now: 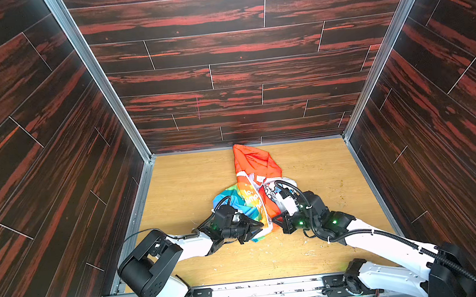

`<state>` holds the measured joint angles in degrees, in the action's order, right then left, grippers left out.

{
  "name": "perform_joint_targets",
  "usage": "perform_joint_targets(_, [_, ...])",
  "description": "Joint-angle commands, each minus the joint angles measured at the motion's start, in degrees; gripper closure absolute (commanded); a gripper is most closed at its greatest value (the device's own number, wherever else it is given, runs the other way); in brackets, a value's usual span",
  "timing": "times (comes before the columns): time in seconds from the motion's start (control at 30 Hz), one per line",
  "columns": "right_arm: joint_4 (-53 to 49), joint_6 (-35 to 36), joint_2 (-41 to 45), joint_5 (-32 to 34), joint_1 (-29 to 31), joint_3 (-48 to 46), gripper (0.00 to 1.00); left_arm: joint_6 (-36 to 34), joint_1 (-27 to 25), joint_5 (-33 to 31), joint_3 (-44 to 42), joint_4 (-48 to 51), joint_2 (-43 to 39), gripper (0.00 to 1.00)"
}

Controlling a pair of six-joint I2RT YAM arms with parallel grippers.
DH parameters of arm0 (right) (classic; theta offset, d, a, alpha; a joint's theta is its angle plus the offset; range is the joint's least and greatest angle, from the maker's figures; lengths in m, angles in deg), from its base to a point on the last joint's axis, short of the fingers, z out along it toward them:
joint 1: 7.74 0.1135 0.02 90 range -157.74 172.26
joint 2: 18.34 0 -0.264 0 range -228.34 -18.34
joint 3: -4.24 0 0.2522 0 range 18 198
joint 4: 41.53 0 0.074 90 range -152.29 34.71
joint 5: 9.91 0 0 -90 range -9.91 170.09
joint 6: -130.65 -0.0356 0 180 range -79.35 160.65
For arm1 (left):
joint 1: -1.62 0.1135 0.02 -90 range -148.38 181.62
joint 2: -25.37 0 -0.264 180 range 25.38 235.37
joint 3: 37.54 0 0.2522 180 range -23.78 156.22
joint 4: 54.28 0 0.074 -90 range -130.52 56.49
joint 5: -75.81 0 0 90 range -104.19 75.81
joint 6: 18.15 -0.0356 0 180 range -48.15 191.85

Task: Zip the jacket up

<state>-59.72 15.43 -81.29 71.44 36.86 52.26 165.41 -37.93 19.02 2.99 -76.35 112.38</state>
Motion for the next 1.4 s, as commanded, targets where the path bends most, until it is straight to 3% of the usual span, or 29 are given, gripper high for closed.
perform_joint_targets(0.0, [2.7, -3.6, -0.9, 1.8, 1.0, -1.1, 1.00, 1.7, -0.8, -2.8, -1.6, -6.6, -1.5, 0.79])
perform_joint_targets(0.73, [6.3, -10.3, -1.6, 2.1, 1.1, -4.5, 1.00, 9.9, -8.6, -14.2, -5.9, -17.3, 1.4, 0.68])
perform_joint_targets(1.07, [5.8, -11.1, -1.7, 1.8, 1.1, -4.4, 1.00, 14.1, -8.6, -18.7, -8.2, -31.5, 10.5, 0.80])
perform_joint_targets(1.37, [6.2, -11.8, -5.5, 1.8, 1.1, -2.2, 1.00, 16.9, -7.4, -19.6, -10.3, -44.0, 17.5, 1.00])
